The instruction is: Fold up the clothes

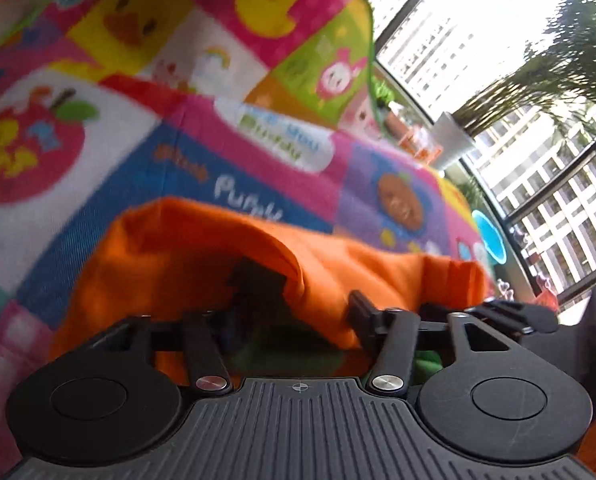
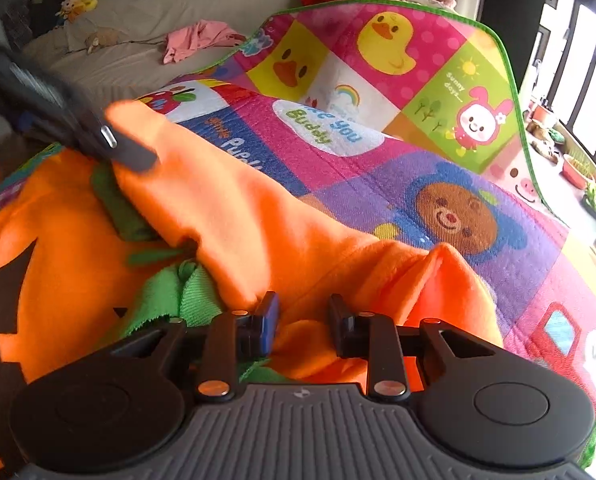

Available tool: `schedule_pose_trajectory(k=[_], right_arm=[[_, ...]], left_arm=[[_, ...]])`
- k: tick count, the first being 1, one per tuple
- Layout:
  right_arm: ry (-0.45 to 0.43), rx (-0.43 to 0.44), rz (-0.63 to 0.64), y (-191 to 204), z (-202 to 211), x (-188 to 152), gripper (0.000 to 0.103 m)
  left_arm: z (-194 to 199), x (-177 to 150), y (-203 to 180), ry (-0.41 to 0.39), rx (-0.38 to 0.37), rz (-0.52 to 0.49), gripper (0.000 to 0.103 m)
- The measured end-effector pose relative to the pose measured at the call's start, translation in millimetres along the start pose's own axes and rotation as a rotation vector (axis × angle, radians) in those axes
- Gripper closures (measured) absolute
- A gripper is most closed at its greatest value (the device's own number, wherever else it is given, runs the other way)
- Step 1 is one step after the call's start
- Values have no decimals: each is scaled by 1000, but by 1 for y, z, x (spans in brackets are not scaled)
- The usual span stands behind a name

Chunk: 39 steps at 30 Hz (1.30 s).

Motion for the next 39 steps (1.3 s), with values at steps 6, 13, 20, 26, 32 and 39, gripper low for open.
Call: schedule_pose_trajectory(k=[6, 13, 20, 26, 32, 39], right_arm=[[-117, 111, 57, -4, 22, 60, 32], [120, 285, 78, 8, -67, 59, 21], [142, 361, -32, 14, -69, 44, 58], [80, 294, 95, 38, -33, 37, 83], [48, 271, 187, 57, 11, 25, 86], [79, 296, 219, 59, 34, 14, 67]], left_arm=[[7, -22, -8, 5, 26, -149, 73], [17, -34, 4, 9, 14, -136, 70], [58, -20, -13, -29, -61, -180, 63], [101, 12, -57, -161, -116, -442, 20], [45, -3, -66, -9, -105, -656, 19], [11, -51, -52, 121, -95, -724, 36]])
Point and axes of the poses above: each gripper's, at about its wrist camera, not at the fingertips, and z roughly against the way its jaws point, y to its left, x to its top, the point moved 7 cm from there along -z, roughly the way its jaws point, and after that the axes turned 7 degrees about -y, right-handed, at the moved point
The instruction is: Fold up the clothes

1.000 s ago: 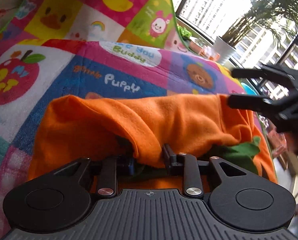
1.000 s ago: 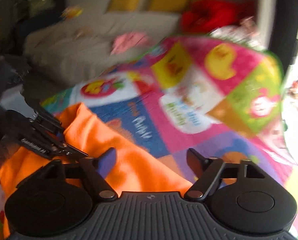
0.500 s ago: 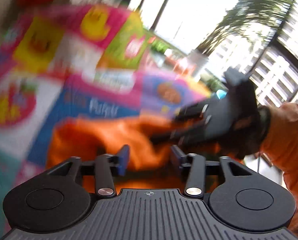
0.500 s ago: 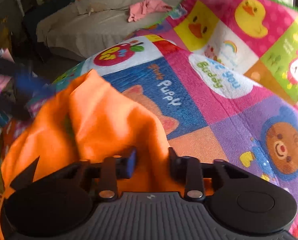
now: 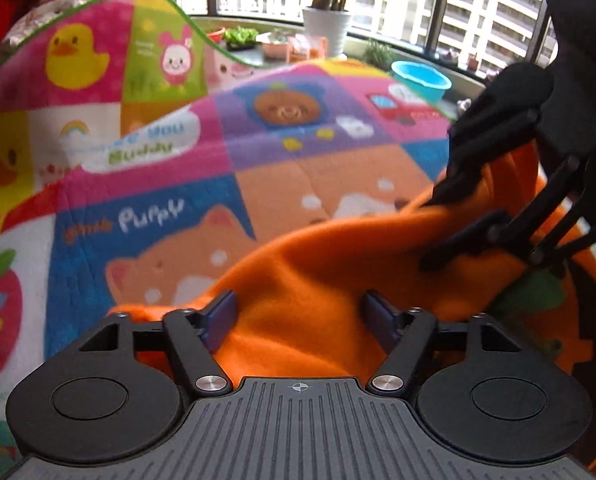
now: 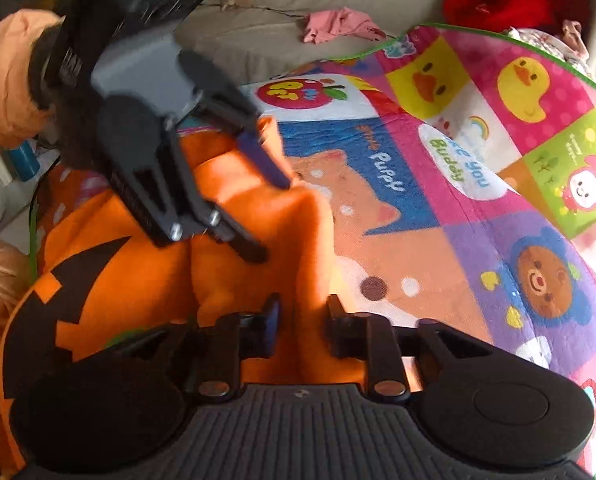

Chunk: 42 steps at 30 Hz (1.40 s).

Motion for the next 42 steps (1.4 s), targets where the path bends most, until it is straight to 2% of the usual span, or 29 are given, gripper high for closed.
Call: schedule_pose_trajectory(k=[1, 2, 6, 9, 13, 15, 17, 19, 20, 23, 25, 27, 28, 29, 30, 31, 32, 35, 39, 42], right_arm=[[2, 0, -14, -4, -1, 0, 51], [8, 8, -34, -8, -5, 1, 42], [64, 60, -101, -21, -31, -5, 39], [80, 102, -145, -22, -42, -16, 33], [59, 97, -154, -23, -43, -20, 30], [44, 72, -141, -25, -40, -17, 30], [7, 40, -123, -31, -31, -12, 29], [-12, 4, -161, -46, -22, -12, 25], [1, -7, -187, -53, -21, -15, 20], [66, -11, -283, -70, -23, -38, 12], [63, 3, -338, -73, -25, -48, 8], [60, -2, -319, -64, -24, -46, 11], [60, 0, -305, -58, -24, -44, 22], [58, 12, -287, -51, -23, -41, 38], [60, 23, -272, -44, -23, -39, 47], [59, 35, -267, -40, -24, -36, 66], [58, 46, -261, -36, -25, -34, 73], [45, 14, -236, -31, -27, -27, 83], [6, -29, -264, -53, -30, -22, 85], [-42, -96, -270, -81, -30, -7, 86]], left_arm=[[0, -3, 0, 0, 6, 3, 38], [1, -5, 1, -5, 10, 8, 41], [26, -1, 11, -44, 64, 80, 46], [56, 6, 22, -97, 106, 186, 41], [78, 5, 29, -110, -5, 379, 38], [68, -1, 26, -77, -83, 473, 39], [48, -9, 19, -25, -88, 476, 40], [29, -17, 14, 20, -81, 470, 42], [24, -21, 13, 33, -77, 472, 42], [14, -26, 13, 48, -79, 483, 42], [15, -27, 13, 42, -85, 491, 42], [15, -28, 14, 30, -93, 503, 42], [13, -27, 16, 22, -100, 513, 42], [12, -27, 18, 14, -107, 525, 42], [10, -26, 21, 5, -116, 538, 42], [8, -24, 24, -4, -125, 552, 42], [6, -22, 28, -14, -133, 565, 42], [-4, -14, 42, -42, -150, 606, 43], [-23, 6, 62, -70, -140, 629, 45], [-38, 27, 78, -88, -106, 607, 46]])
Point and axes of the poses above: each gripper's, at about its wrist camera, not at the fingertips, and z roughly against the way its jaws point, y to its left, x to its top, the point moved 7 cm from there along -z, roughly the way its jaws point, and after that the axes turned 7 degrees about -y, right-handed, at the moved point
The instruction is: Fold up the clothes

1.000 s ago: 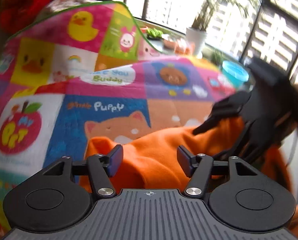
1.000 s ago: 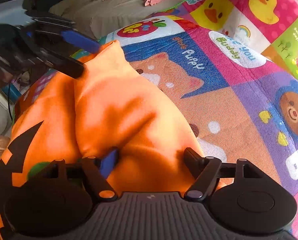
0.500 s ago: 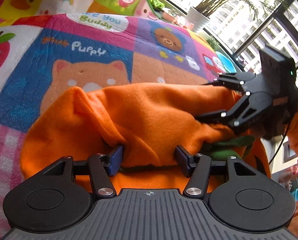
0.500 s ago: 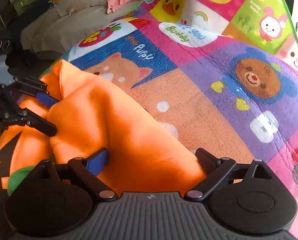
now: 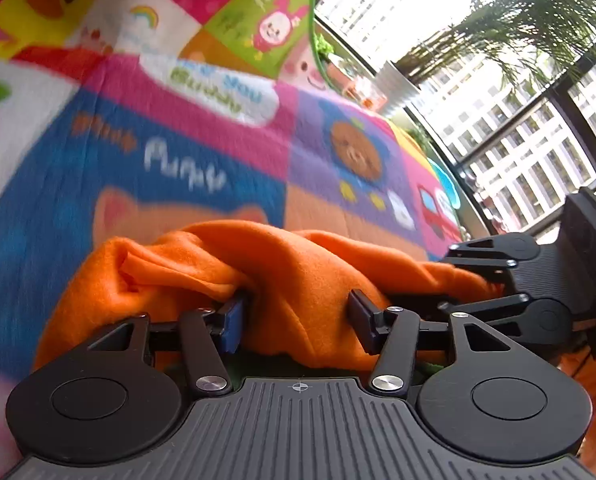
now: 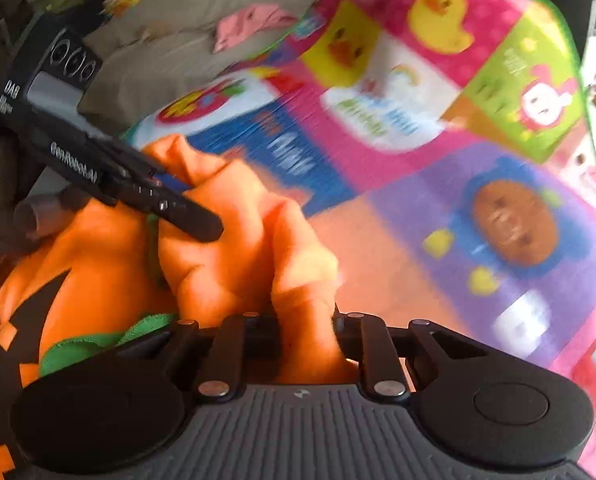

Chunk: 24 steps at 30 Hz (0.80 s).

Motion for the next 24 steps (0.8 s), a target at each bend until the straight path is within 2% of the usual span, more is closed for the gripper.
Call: schedule_pose_trajectory(k=[6, 8, 11, 16, 19, 24], right_arm=[[-144, -142, -10, -52, 10, 49, 87], [-197, -199, 38, -58, 21, 56, 87], [-227, -243, 158, -47, 35, 50, 87], [-240, -292, 386, 1, 49, 25, 87], [-269, -291, 477, 36, 65, 15, 87], [-235, -254, 633, 99, 73, -24, 87]], left_arm=[[-8, 73, -10, -130, 49, -77, 49], [1, 84, -18, -161, 51, -95, 44], [17, 70, -30, -147, 56, -135, 34], [32, 12, -28, -34, 116, -138, 31], [37, -24, -20, 13, 153, -142, 26], [46, -51, -6, -6, 212, -144, 25]])
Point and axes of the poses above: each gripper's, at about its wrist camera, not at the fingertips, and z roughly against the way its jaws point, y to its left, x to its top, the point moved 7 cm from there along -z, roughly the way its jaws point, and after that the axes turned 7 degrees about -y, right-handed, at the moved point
